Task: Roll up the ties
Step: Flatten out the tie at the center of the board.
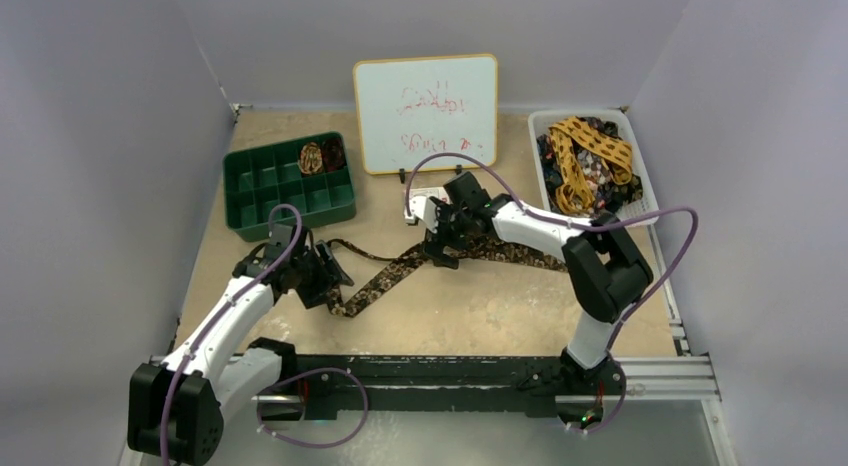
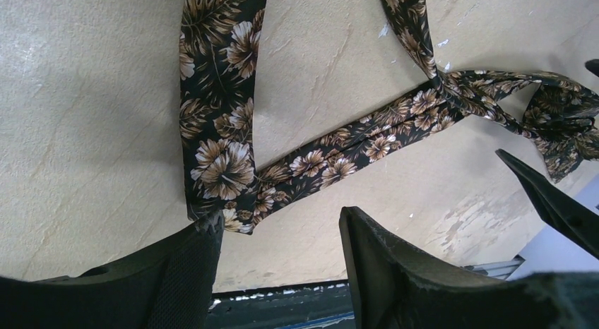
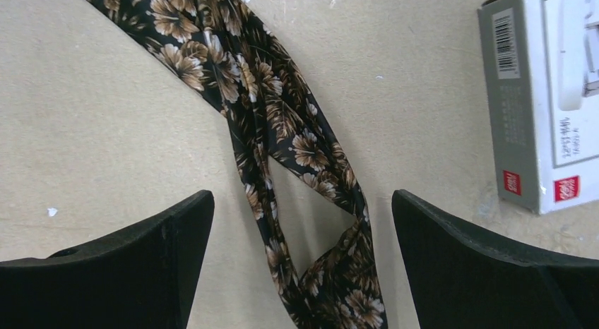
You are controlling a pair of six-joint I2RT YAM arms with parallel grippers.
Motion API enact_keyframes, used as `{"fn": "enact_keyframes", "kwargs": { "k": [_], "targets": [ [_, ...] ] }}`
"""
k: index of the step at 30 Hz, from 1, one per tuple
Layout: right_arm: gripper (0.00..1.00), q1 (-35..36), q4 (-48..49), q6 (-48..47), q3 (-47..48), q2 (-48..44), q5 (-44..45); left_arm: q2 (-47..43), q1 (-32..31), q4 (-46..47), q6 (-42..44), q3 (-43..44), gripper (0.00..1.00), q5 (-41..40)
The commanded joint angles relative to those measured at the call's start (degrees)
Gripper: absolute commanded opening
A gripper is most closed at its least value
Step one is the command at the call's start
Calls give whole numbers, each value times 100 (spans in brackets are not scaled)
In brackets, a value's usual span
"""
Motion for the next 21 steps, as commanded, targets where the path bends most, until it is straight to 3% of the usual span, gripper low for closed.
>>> {"fn": "enact_keyframes", "kwargs": {
  "k": [1,4,9,12,18,21],
  "targets": [
    [97,40,-187,-196,378,312,224,-60,1,71,122,177,60,49],
    [84,47,-285,-12,590,558,287,-103,-3,65,82,159,60,31],
    [46,47,-433,295,495,545,344,-164,1,-23,88,222,60,-51],
    [28,46,-589,724,295,327,36,-152,-3,-41,95,263,60,-134],
    [3,25,-2186,2458,740,435,-1481,-10,1,62,28,247,60,-332],
    [0,-52,-2835,2699,729,802,-1990,52,1,65,105,274,60,-372]
  ]
}}
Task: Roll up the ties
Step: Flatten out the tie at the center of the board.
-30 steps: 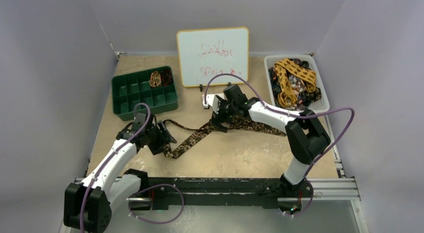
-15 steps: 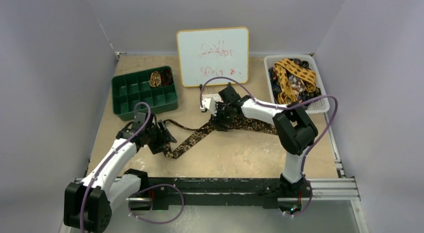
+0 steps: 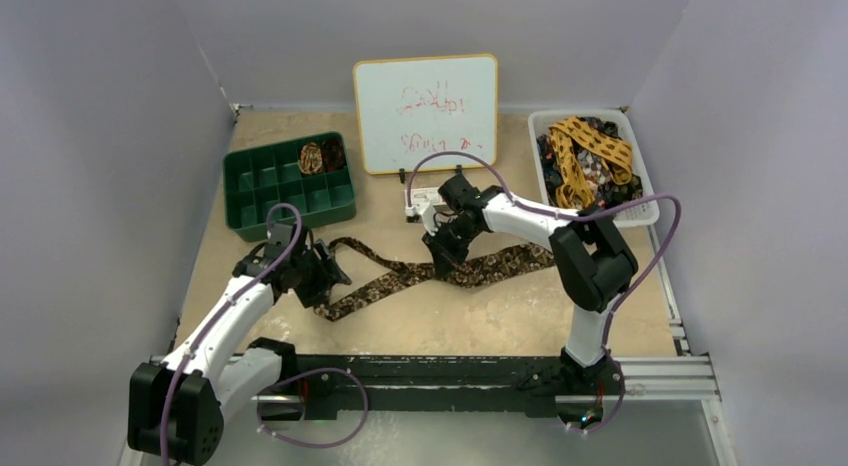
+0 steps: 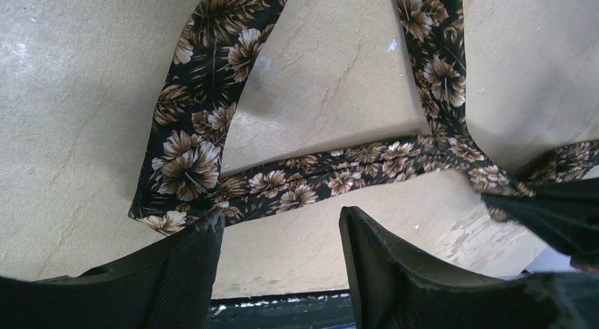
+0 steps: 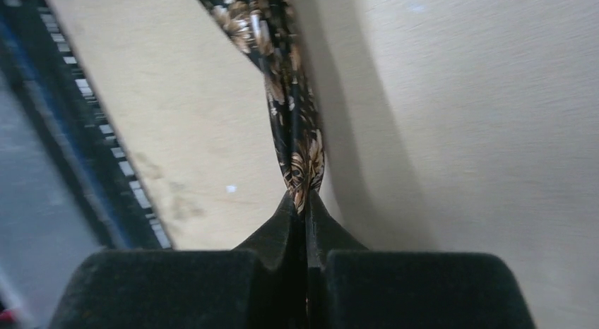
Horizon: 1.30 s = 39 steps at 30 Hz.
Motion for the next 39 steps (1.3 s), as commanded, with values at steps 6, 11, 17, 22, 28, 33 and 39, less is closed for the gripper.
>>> {"fn": "enact_keyframes", "kwargs": {
  "k": [6,11,17,22,28,33,39],
  "targets": [
    [0,-654,-954,1160,-431,382,-1302,432,-6,88,513,399,59,-466],
    [0,-915,-1078,1150,-365,426,-1423,1317,-35,118,1050,945,59,-630],
    [0,-957,-1124,1146,-320,607,-1529,2195,-315,310,2098,1644,59,-309],
    [0,-974,-1249,1087,-254,557,-1386,2883,-341,217,2732,2286,59,-469],
    [0,-975,-1286,1071,-228,536,-1368,3557,-341,316,3342,2646,58,-382],
    [0,-983,-1301,1068,-213,546,-1353,3936,-341,354,3712,2794,48,39],
    [0,-983,-1357,1039,-214,531,-1223,4199,-333,-190,4359,3230,25,721]
  ]
}}
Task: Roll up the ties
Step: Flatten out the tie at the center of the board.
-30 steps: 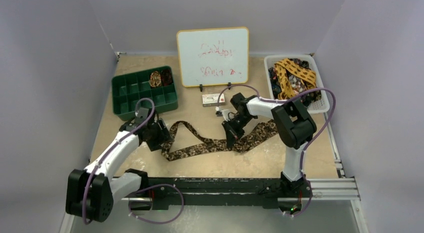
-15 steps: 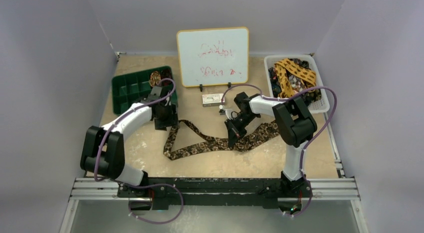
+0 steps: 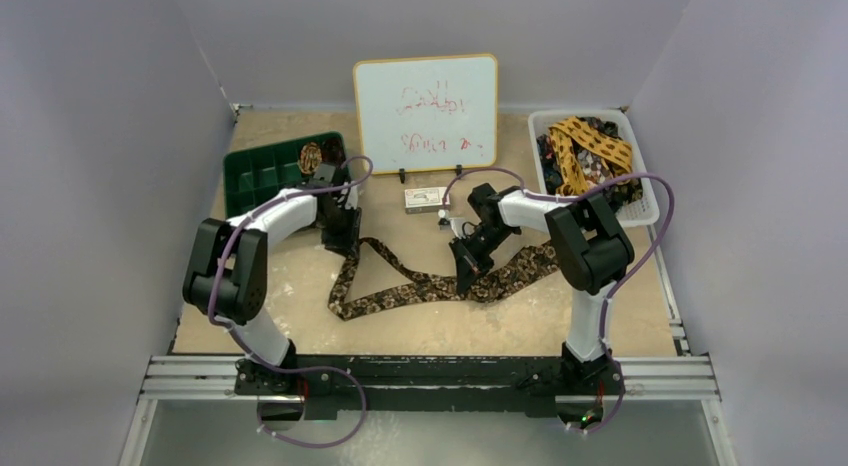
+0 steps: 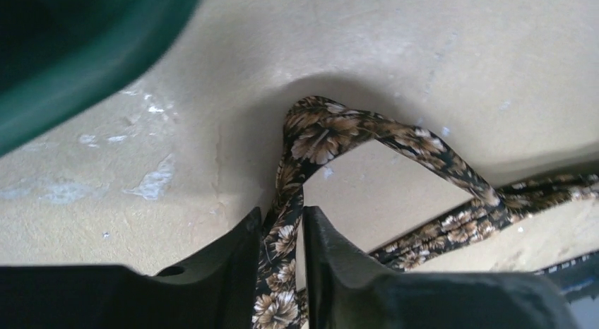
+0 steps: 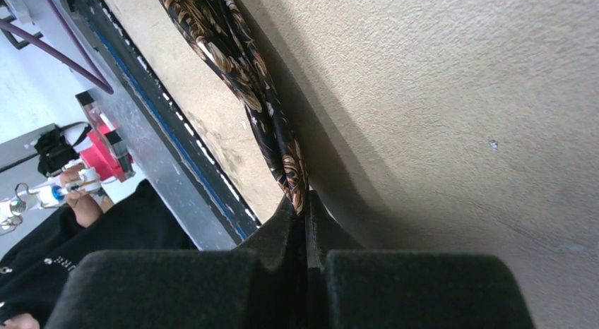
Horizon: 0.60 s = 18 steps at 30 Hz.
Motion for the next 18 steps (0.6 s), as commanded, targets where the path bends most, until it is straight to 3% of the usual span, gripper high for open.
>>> {"fn": "enact_keyframes", "kwargs": {
  "k": [1,5,6,10,16,18],
  "targets": [
    [0,0,-235,-29,138,-93,62,133,-9,-531,782,578,22,671],
    [0,-6,-236,-30,141,-114,101,273,29,-935,1021,907,1,700],
    [0,-5,-235,-33,140,-129,97,264,41,-971,1068,929,0,740],
    [0,-13,-235,-22,122,-167,114,152,95,-1032,1274,952,0,1308],
    [0,-13,-227,-25,81,-208,138,333,114,-1215,1348,1045,0,1063],
    [0,-13,-226,-21,87,-218,140,470,114,-1179,1277,1046,8,813]
  ]
}}
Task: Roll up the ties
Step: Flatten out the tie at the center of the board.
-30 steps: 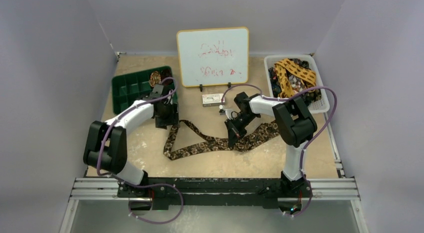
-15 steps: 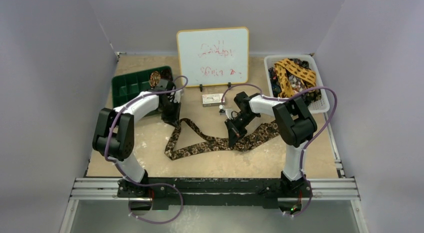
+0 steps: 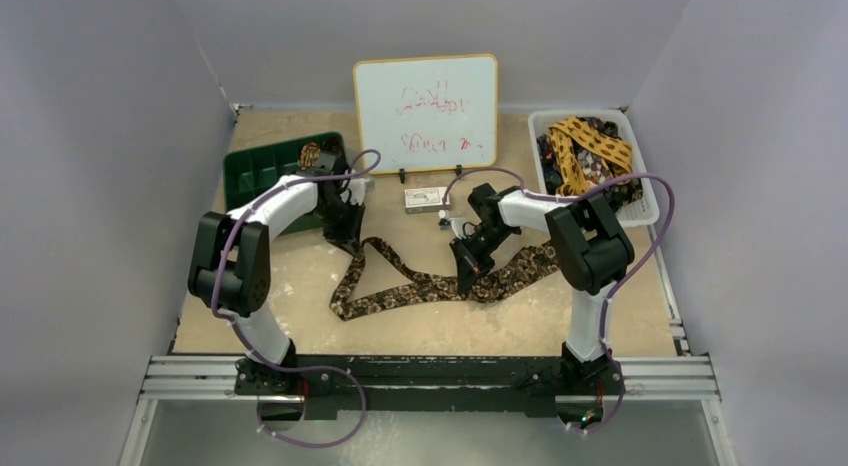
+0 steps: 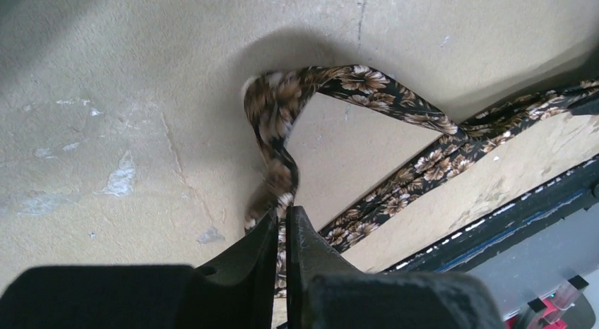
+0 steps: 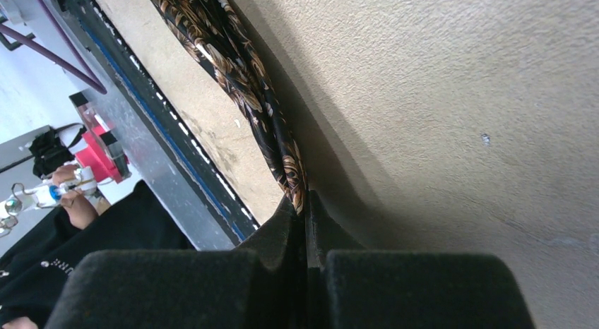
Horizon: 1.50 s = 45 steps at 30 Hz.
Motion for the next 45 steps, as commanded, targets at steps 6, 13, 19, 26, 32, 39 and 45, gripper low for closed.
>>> {"fn": "enact_keyframes", "kwargs": {
  "k": [6,13,19,26,32,39,45],
  "targets": [
    [0,-11,-196,-30,103,-184,49,396,44,321,46,42,26,-74],
    [0,-13,-196,-44,104,-171,38,481,44,319,8,102,30,-532],
    [0,-13,-197,-52,113,-154,36,-255,44,424,-87,78,41,-618],
    [0,-13,-205,-66,109,-172,18,36,70,533,1,144,47,-875],
    [0,-13,-219,-67,113,-185,31,389,70,659,49,-5,46,-564],
    [0,-19,-257,-64,156,-111,93,495,70,724,41,-166,22,141],
    [0,-21,-298,-56,166,-155,182,612,66,513,162,-166,15,183]
  ]
}}
